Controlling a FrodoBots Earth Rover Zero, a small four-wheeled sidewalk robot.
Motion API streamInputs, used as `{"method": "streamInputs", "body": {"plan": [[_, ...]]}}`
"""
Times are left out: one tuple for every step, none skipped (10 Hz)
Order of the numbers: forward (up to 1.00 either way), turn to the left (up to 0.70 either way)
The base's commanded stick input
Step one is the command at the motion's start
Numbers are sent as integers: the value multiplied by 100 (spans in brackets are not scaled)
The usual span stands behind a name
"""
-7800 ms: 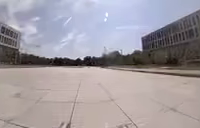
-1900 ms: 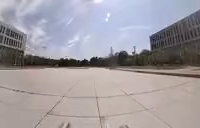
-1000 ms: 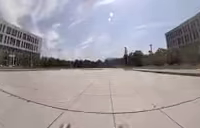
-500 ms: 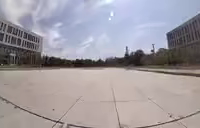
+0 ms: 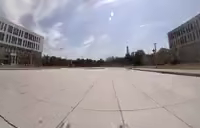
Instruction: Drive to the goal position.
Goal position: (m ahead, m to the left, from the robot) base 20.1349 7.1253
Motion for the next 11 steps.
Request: {"method": "streamInputs", "body": {"plan": [[70, 0], [70, 0], [70, 0], [70, 0], [70, 0], [70, 0], [70, 0], [70, 0], [70, 0], [70, 0], [70, 0]]}}
